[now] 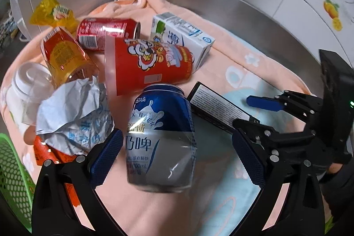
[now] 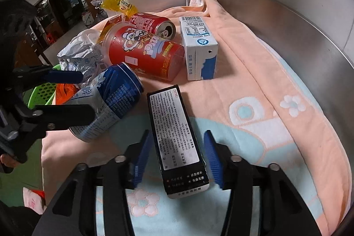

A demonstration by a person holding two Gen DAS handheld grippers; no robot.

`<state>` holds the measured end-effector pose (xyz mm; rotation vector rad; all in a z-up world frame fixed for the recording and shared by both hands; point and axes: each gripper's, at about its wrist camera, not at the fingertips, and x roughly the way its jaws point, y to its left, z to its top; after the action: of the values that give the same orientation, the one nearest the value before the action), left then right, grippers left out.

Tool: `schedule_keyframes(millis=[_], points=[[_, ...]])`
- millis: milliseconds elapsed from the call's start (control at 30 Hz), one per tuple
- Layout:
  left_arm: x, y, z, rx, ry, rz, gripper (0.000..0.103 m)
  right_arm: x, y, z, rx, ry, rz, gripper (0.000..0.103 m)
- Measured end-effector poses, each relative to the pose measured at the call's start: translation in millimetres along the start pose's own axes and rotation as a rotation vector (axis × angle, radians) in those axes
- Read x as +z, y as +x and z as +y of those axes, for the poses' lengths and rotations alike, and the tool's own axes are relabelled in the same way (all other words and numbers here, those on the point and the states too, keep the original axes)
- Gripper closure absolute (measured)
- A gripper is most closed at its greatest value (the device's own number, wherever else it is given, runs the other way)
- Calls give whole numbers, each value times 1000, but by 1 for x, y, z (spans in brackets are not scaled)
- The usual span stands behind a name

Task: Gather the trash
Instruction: 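Close the left tool around the blue-and-white beer can and lift it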

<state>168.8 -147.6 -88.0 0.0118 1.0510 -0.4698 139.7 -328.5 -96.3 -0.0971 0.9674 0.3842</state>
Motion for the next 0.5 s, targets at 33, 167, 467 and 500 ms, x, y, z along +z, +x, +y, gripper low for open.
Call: schedule_keyframes(millis=[33,167,467,500], points=[[1,3,0,9,0,5,6,0,0,-1,-1,0,0,52],[4,13,3,31,-15,26,6,-3,-2,-3,-3,-2,1,50],[3,29,8,44,-37,77,31,-3,-2,-2,5,-28,0,47],[3,29,9,41,-42,72,32,-3,-1,0,6,-33,0,47]])
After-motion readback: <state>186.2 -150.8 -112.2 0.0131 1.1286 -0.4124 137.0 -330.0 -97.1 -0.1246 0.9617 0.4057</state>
